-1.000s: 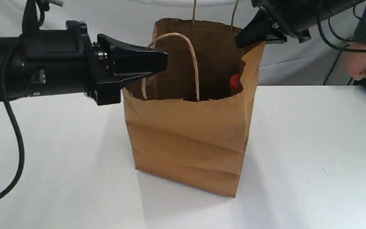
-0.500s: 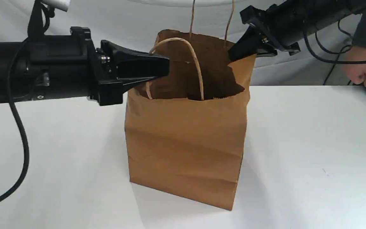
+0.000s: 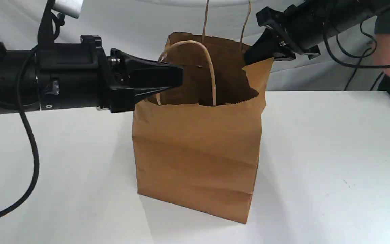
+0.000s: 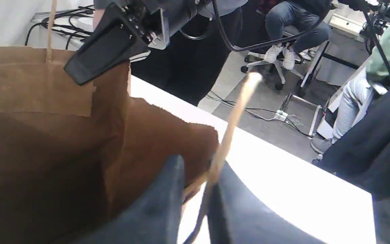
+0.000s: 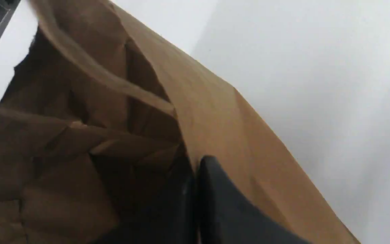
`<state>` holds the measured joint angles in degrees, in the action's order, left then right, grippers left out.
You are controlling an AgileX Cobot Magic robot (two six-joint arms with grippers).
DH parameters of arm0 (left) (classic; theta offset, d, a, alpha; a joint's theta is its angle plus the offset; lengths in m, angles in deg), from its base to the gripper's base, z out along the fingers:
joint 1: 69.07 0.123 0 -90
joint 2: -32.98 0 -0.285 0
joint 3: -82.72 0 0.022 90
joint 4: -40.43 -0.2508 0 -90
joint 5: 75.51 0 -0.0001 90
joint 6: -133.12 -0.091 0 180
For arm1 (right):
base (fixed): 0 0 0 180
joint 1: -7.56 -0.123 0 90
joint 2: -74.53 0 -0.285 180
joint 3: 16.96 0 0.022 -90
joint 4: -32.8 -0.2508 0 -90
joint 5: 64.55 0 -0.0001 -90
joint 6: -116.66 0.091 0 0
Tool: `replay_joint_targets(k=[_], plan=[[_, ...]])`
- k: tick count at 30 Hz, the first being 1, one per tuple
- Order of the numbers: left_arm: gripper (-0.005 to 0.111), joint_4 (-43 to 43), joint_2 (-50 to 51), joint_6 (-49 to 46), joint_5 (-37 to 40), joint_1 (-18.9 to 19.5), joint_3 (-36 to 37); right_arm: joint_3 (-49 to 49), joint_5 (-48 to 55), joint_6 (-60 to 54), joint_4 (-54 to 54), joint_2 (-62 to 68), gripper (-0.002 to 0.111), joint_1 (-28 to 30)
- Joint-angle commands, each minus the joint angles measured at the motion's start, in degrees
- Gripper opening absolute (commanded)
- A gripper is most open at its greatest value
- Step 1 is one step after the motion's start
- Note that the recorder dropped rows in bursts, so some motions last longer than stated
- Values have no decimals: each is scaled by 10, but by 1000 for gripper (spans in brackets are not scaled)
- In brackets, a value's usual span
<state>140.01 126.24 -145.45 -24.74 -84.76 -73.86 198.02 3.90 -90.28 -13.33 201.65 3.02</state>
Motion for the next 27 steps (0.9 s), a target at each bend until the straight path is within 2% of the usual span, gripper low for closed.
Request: replay_joint_targets(k=[1,6,12,19,23,25,27], plan=[[23,4,1,8,3,-3,2,-1,1,-2,22,5,0,-1],[38,4,-2,8,-14,-3,1,-1,1,-2,22,5,0,-1],[56,4,-31,8,-89,-3,1,-1,-1,1,22,5,0,-1],[58,4,-82,7,-106,-3,1,-1,-1,4,22,5,0,-1],[58,-27,-122,17,-151,-3,2,-1,-1,4,22,5,0,-1],[57,-63,-140,43,-176,-3,2,-1,-1,4,22,5,5,-1],[57,-110,-158,76,-200,-3,2,-1,-1,2,22,2,17,-1]])
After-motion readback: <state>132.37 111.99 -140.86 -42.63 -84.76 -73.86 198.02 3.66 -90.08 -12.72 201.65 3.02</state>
